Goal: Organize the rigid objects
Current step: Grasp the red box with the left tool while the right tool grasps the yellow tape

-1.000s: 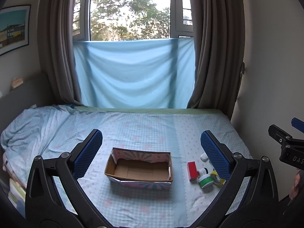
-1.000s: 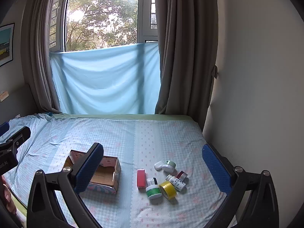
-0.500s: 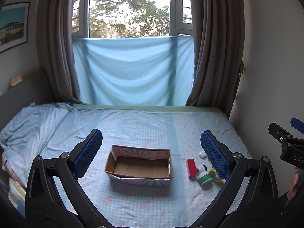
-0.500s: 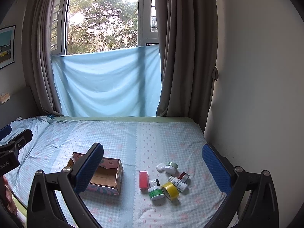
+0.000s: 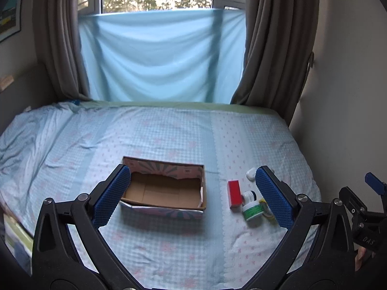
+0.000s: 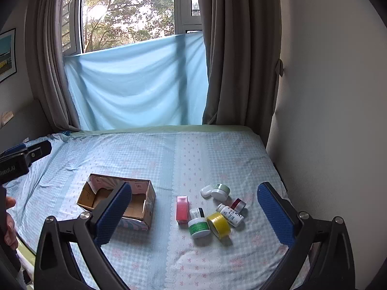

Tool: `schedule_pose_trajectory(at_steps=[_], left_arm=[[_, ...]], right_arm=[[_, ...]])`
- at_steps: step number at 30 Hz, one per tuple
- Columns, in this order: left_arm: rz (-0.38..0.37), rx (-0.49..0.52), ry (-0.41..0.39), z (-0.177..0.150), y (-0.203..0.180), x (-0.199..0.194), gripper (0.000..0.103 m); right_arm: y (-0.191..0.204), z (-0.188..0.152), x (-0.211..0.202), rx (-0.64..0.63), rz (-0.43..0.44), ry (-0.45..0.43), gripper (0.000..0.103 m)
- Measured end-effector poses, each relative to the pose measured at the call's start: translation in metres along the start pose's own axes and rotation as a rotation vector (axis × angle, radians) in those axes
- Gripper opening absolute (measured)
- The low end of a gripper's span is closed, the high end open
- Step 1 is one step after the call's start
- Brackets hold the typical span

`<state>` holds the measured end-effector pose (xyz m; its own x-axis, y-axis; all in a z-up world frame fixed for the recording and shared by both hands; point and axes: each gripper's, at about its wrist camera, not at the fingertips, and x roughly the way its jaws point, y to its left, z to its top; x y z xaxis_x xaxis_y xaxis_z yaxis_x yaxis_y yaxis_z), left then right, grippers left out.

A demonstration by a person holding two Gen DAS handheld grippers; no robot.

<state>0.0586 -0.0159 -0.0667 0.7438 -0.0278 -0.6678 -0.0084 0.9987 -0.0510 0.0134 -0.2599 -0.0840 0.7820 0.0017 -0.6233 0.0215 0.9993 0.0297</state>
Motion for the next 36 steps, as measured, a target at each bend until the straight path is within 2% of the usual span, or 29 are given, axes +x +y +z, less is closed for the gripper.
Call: schedule_pose_trajectory(at_steps=[3, 7, 14, 18, 24, 29, 33, 36], left_arm=[[-0.002, 0.001, 0.073, -0.009, -0.021, 0.04, 0.102], [-0.046, -0.008, 0.18, -0.021, -0.049, 0.102, 0.102], [-0.103, -0.006, 0.392, -0.046, -0.092, 0.236, 0.102], [-0.099, 0.013, 0.519, -0.066, -0.109, 0.314, 0.102], [-0.073, 0.027, 0.699, -0.099, -0.126, 0.415, 0.102], [-0.041, 0.049, 0.82, -0.126, -0.134, 0.471, 0.102], [-0.038, 0.024, 0.893, -0.14, -0.134, 0.498, 0.101], [-0.034, 0.02, 0.946, -0.149, -0.136, 0.513, 0.094]], right_arm=[[-0.018, -0.014, 0.025, -0.023, 0.004, 0.025, 0.103], [-0.04, -0.031, 0.067, -0.051, -0.01, 0.07, 0.103], [-0.066, -0.065, 0.146, -0.103, -0.059, 0.166, 0.103], [-0.075, -0.082, 0.196, -0.137, -0.08, 0.254, 0.103], [-0.078, -0.11, 0.264, -0.2, -0.056, 0.401, 0.103], [-0.069, -0.137, 0.314, -0.304, -0.017, 0.559, 0.103], [-0.063, -0.152, 0.337, -0.367, 0.019, 0.619, 0.103], [-0.062, -0.157, 0.352, -0.398, 0.04, 0.671, 0.094]])
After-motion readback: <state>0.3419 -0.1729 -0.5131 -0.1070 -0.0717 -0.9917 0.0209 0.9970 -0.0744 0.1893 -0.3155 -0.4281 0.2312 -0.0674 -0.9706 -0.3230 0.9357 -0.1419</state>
